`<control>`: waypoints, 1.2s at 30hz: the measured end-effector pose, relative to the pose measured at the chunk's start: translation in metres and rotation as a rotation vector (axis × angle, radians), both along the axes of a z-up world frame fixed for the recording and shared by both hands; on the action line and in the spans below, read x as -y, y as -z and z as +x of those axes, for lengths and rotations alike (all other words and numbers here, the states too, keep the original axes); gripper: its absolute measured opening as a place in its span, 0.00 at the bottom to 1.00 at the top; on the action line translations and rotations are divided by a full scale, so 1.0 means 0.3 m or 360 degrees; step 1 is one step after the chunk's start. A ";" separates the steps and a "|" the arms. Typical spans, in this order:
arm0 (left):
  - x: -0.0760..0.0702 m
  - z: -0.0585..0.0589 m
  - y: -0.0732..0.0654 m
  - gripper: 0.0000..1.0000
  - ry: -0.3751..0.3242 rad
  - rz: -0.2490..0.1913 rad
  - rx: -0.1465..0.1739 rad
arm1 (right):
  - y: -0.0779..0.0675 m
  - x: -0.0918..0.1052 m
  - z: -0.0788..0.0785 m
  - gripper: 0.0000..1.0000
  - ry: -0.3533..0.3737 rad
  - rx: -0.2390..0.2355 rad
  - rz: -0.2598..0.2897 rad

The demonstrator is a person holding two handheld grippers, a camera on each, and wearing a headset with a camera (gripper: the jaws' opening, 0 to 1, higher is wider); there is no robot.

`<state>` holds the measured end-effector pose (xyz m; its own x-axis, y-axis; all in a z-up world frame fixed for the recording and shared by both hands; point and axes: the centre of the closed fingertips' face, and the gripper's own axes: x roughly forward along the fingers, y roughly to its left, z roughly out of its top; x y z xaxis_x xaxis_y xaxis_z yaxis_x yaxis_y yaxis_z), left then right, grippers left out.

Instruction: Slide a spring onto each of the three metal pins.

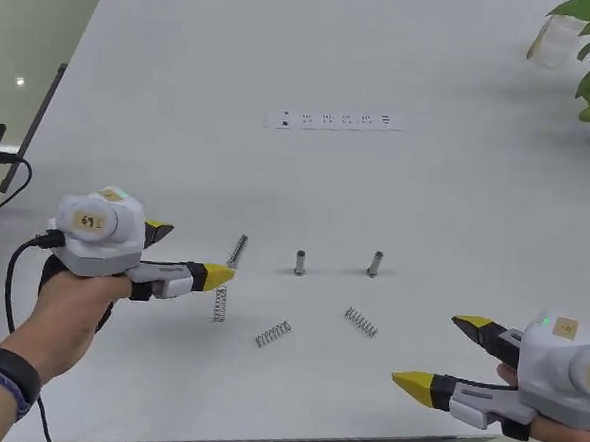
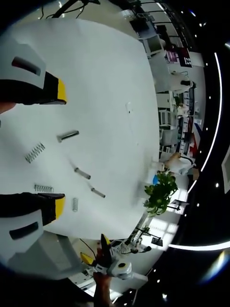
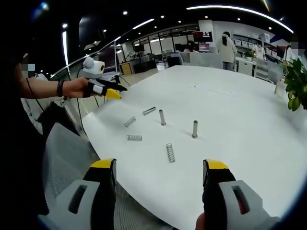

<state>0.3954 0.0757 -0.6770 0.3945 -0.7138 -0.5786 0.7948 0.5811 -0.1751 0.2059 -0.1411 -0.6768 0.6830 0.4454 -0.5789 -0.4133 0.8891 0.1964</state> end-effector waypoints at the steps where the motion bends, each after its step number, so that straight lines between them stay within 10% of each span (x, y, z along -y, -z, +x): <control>1: 0.002 0.003 0.004 0.71 -0.0001 0.0003 -0.0002 | -0.001 0.001 0.001 0.73 0.0001 0.0002 -0.0001; 36: 0.075 0.138 0.165 0.54 -0.0083 0.0086 -0.0136 | 0.009 0.009 0.005 0.72 0.0035 -0.0016 -0.0004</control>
<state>0.4370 0.0532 -0.7265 0.3778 -0.6604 -0.6490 0.7467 0.6317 -0.2082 0.2074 -0.1438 -0.6795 0.6865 0.4289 -0.5871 -0.3918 0.8984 0.1982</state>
